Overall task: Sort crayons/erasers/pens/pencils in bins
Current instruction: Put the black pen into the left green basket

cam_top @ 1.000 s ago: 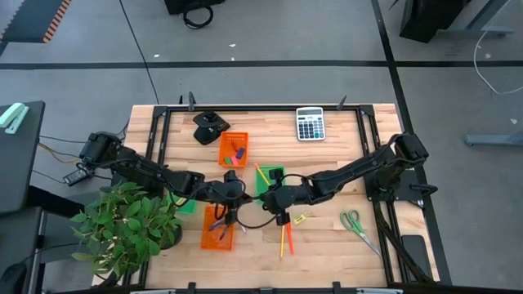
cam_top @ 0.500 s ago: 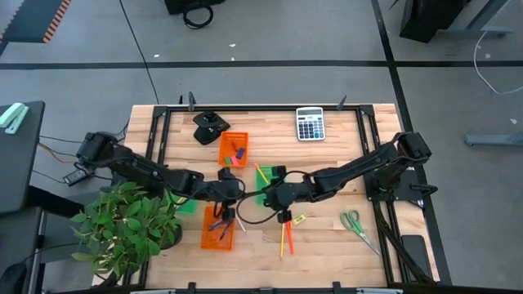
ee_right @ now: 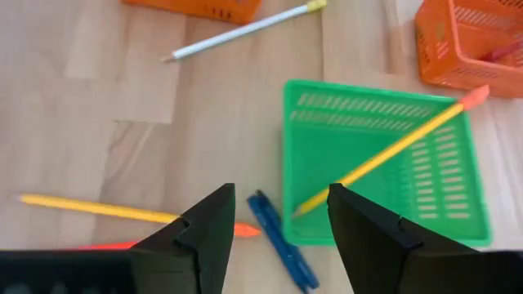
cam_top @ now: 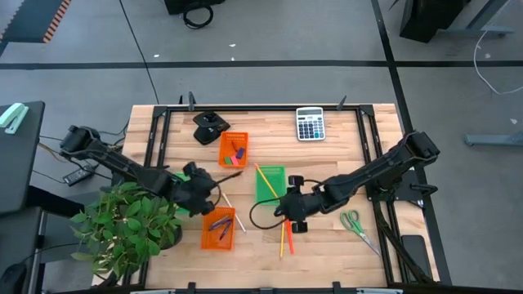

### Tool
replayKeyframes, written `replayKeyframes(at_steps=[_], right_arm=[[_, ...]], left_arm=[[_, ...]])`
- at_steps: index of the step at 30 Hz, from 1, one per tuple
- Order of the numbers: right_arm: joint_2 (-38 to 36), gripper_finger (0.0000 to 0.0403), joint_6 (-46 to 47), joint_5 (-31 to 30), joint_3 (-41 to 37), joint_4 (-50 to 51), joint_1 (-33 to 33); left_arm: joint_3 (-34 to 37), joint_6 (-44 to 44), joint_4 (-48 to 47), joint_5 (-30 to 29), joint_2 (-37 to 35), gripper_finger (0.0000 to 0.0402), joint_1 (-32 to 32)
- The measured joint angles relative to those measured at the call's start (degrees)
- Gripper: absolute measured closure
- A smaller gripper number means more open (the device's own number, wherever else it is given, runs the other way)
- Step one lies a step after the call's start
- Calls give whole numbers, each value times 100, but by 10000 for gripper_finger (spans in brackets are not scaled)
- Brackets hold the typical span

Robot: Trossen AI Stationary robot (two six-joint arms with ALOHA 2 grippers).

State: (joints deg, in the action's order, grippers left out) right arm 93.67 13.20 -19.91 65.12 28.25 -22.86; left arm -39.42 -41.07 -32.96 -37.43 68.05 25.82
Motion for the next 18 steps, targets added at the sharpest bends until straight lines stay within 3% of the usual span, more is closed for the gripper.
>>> replayKeyframes(at_steps=[7,18], right_arm=[[34,201,458,-446,-50,-72,-386],[34,201,1194,-772,-855,-249,-539]], left_arm=[[-2,-1387,-1010,-698,-4,355,745],[-2,-4256,-2982,-735,-2,353,2013]])
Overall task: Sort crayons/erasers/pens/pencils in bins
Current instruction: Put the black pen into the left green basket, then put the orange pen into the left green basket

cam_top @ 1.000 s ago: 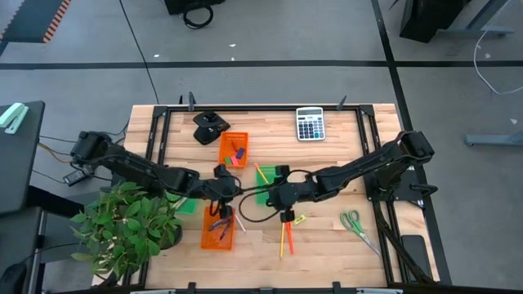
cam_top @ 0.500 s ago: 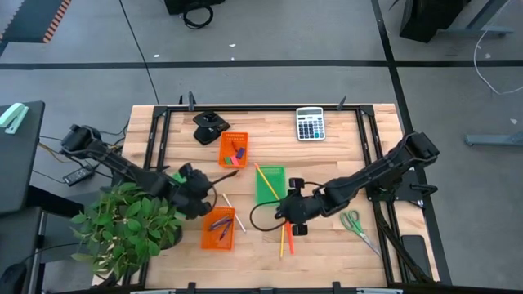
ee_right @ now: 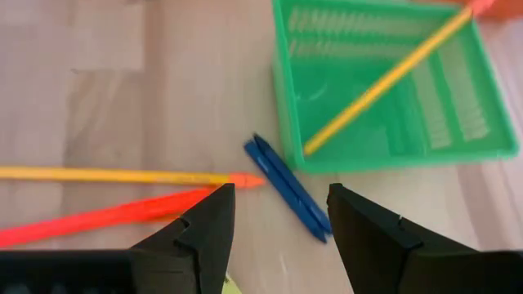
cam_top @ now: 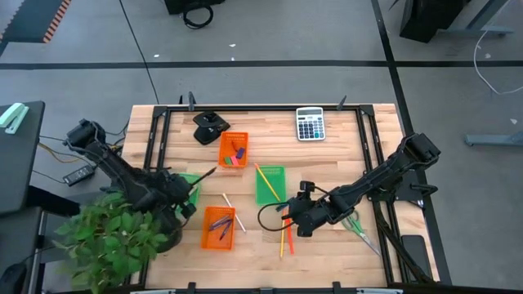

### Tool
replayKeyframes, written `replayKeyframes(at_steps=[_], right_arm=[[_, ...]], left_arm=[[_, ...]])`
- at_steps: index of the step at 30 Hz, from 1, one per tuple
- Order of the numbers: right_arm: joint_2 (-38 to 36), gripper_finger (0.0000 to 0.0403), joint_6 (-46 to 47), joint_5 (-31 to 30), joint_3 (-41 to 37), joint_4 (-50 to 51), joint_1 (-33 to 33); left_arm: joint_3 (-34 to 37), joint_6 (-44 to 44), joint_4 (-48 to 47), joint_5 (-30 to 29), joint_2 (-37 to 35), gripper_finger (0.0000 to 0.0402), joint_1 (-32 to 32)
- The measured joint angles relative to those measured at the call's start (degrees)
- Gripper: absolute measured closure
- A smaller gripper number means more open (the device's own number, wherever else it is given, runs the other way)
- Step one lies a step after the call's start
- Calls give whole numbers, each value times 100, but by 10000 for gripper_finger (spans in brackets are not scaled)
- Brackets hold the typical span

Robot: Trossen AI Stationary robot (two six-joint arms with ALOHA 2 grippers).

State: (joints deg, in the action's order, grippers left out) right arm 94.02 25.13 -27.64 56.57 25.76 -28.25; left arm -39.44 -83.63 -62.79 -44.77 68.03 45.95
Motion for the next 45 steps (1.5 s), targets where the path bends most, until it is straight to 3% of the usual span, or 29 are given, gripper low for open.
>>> replayKeyframes(at_steps=[5,11,15,24,28,36,45], right_arm=[[0,201,191,0,-285,-167,-2],[0,201,198,-2,-317,-227,-2],[0,201,184,-2,-317,-295,-2],[0,201,121,-2,-317,-326,-2],[0,201,121,-2,-317,-324,-2],[0,201,115,-2,-317,-323,-2],[0,201,72,-2,-317,-323,-2]], left_arm=[[0,-758,-351,-31,0,357,320],[0,-872,-718,284,0,350,-23],[0,-692,-730,436,0,356,-231],[0,-104,-736,1494,4,354,-259],[0,-56,-810,1506,4,355,-259],[-2,73,-787,1870,4,320,-266],[-4,115,-729,1948,4,353,-267]])
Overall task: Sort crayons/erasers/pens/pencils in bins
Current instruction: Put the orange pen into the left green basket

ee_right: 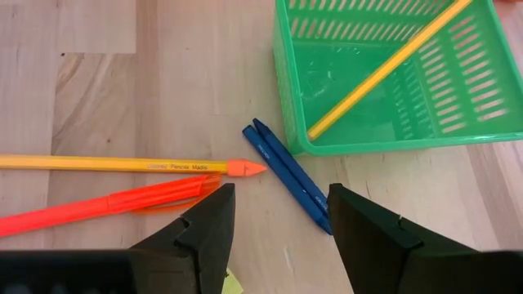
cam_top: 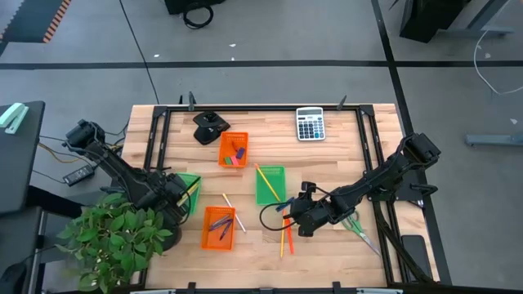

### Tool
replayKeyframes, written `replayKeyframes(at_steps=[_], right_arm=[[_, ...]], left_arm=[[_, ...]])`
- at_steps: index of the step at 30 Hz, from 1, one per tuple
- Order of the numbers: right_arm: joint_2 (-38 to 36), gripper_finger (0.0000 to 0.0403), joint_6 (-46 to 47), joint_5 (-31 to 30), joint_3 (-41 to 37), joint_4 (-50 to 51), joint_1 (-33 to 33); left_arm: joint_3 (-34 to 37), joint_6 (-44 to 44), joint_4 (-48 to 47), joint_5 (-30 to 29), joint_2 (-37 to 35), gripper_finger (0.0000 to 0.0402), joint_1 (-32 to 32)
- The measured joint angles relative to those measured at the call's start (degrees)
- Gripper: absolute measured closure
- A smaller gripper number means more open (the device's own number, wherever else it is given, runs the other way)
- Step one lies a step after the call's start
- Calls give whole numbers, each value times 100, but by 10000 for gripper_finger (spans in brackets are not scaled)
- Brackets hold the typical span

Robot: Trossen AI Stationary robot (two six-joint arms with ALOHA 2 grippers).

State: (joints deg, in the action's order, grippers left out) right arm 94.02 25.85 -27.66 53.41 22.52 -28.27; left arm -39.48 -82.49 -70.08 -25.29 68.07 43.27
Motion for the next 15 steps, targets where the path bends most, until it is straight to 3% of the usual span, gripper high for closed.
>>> replayKeyframes(at_steps=[7,15], right_arm=[[0,201,-36,0,0,-2,15],[0,201,-123,2,0,-8,13]], left_arm=[[1,123,-36,-725,0,354,-14],[2,1009,324,-1783,0,343,-280]])
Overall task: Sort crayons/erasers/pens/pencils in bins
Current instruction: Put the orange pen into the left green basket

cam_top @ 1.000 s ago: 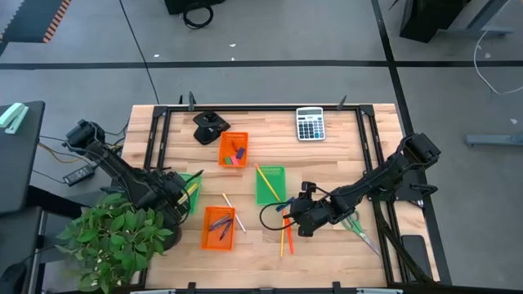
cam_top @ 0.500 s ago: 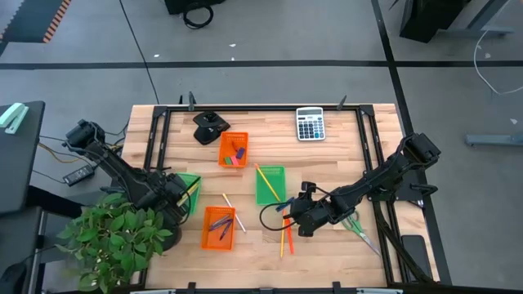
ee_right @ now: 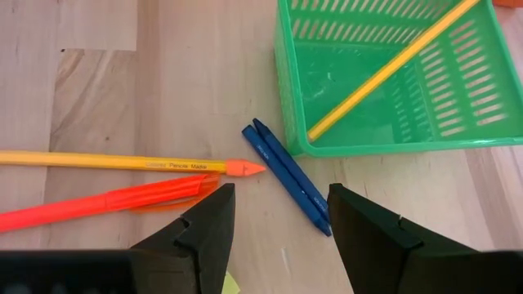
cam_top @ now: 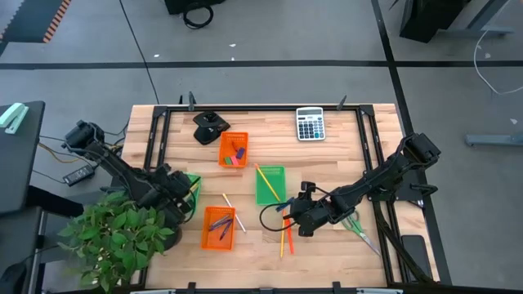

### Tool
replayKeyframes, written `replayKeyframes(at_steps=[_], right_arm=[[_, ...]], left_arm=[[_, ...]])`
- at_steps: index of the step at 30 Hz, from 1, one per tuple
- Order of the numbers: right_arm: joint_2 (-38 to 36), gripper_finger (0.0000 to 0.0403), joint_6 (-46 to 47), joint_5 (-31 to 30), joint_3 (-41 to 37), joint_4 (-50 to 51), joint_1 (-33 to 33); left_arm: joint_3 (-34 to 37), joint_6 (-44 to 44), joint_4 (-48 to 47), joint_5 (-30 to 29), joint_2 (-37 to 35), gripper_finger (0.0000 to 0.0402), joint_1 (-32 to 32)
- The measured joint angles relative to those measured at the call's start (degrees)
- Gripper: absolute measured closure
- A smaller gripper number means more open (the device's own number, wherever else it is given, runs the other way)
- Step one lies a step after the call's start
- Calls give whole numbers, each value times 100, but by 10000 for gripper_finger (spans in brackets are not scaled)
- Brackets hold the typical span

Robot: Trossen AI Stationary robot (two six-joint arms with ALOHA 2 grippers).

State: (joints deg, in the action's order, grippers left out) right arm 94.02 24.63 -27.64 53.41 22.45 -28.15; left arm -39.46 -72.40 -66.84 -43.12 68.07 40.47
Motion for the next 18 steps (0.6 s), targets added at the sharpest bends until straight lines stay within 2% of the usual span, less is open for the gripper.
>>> replayKeyframes(at_steps=[3,8,12,18], right_arm=[[0,201,-14,0,0,-73,0],[0,201,-86,0,0,-145,0],[0,201,-90,2,0,-143,0],[0,201,-59,53,0,-143,0]], left_arm=[[0,98,85,-186,13,345,-299],[2,1049,810,-344,13,348,-813],[2,1812,1416,-327,14,342,-1170],[2,2317,1859,-148,15,339,-1527]])
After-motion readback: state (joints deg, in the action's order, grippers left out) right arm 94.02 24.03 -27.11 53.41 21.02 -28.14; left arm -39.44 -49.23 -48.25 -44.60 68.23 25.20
